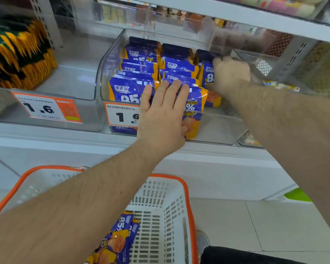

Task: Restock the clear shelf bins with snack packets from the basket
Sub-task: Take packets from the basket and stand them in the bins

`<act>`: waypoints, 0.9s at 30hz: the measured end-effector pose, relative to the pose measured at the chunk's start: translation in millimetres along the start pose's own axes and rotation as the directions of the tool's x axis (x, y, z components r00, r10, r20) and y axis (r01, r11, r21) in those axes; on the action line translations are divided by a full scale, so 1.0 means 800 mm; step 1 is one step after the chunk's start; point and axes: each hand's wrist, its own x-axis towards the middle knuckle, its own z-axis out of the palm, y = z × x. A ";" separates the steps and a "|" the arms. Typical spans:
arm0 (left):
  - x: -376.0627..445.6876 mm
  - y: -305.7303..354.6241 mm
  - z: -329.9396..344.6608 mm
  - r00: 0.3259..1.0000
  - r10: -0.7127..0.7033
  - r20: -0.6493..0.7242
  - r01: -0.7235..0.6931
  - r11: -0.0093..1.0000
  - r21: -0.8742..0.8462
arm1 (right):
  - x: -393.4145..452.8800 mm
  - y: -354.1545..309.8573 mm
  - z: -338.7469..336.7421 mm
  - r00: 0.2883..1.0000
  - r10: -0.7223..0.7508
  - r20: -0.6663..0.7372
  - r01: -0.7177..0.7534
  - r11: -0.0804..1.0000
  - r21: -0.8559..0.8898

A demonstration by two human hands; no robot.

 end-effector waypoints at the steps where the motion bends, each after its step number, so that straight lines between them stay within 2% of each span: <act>1: 0.000 0.000 -0.001 1.000 0.001 0.002 -0.001 1.000 0.002 | -0.003 -0.004 0.002 1.000 0.007 0.003 -0.007 1.000 0.009; 9: -0.001 0.001 -0.001 0.998 0.009 0.059 -0.009 1.000 0.004 | 0.013 -0.002 0.020 0.999 0.040 -0.005 -0.039 0.997 0.068; 12: 0.000 0.001 -0.004 0.996 0.012 0.090 -0.011 1.000 -0.015 | 0.007 0.006 0.015 0.996 0.068 -0.057 -0.062 0.994 0.093; 14: 0.001 0.002 -0.006 0.994 0.007 0.114 -0.002 0.999 -0.043 | -0.009 0.010 0.005 0.988 0.097 -0.119 -0.074 0.980 0.186; 16: 0.002 0.002 -0.012 0.994 0.007 0.106 0.002 0.996 -0.087 | -0.039 0.008 -0.011 0.958 0.158 -0.240 -0.069 0.937 0.342; 18: -0.002 0.000 -0.020 0.997 -0.007 0.071 0.021 0.982 -0.189 | -0.077 -0.004 -0.028 0.911 0.194 -0.365 -0.016 0.898 0.439; 22: -0.042 -0.009 -0.041 0.988 -0.005 -0.152 -0.056 0.918 -0.392 | -0.152 -0.062 -0.044 0.812 0.157 -0.563 0.189 0.841 0.507; 24: -0.074 -0.020 -0.044 0.995 -0.034 -0.098 -0.015 0.891 -0.454 | -0.179 -0.101 -0.035 0.744 0.094 -0.662 0.341 0.798 0.496; 25: -0.093 -0.028 -0.043 0.997 -0.067 -0.040 0.040 0.874 -0.485 | -0.191 -0.122 -0.026 0.736 0.061 -0.674 0.391 0.774 0.498; 27: -0.135 -0.051 -0.036 0.989 -0.116 0.093 0.148 0.835 -0.531 | -0.212 -0.165 0.000 0.772 -0.005 -0.636 0.433 0.736 0.520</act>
